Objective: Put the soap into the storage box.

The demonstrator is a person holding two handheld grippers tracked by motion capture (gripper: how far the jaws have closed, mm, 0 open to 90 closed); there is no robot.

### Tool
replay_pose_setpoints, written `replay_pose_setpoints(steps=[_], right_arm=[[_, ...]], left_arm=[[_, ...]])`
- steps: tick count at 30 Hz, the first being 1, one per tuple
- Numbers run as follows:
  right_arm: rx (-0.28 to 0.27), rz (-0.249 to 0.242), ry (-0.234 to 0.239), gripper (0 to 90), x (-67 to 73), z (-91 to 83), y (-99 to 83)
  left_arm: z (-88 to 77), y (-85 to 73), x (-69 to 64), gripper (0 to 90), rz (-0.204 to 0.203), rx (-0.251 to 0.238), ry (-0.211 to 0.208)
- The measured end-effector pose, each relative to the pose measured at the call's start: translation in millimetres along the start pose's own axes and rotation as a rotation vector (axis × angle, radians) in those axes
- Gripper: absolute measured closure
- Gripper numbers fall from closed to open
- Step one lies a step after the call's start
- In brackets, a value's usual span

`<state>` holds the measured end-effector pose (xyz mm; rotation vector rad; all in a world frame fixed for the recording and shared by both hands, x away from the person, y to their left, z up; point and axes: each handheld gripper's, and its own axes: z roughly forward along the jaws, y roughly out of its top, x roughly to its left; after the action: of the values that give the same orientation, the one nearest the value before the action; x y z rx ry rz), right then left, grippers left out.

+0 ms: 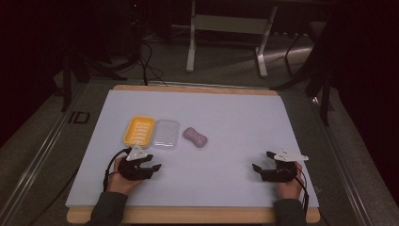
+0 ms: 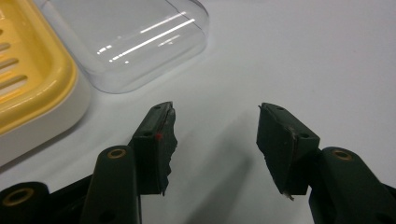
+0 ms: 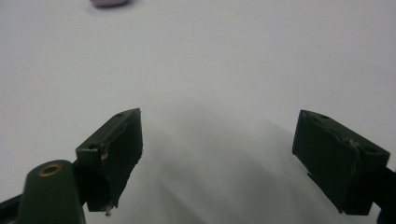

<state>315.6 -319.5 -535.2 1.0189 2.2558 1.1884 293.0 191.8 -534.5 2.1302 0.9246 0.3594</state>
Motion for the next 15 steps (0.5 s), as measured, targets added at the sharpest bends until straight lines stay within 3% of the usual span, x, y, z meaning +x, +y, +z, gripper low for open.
replay_pose_setpoints(steps=[7,11,15], right_arm=[[-0.018,-0.020,-0.008,16.4,1.7,-1.8,-0.9],[-0.017,-0.026,-0.013,17.7,2.7,-1.7,-0.9],[-0.011,-0.030,-0.018,19.6,3.2,-1.0,-0.7]], left_arm=[[-4.4,3.9,1.4,46.5,0.026,0.027,-0.012],[-6.6,7.5,0.6,47.1,0.062,0.054,-0.017],[-11.3,13.7,2.8,47.5,0.079,0.049,-0.020]])
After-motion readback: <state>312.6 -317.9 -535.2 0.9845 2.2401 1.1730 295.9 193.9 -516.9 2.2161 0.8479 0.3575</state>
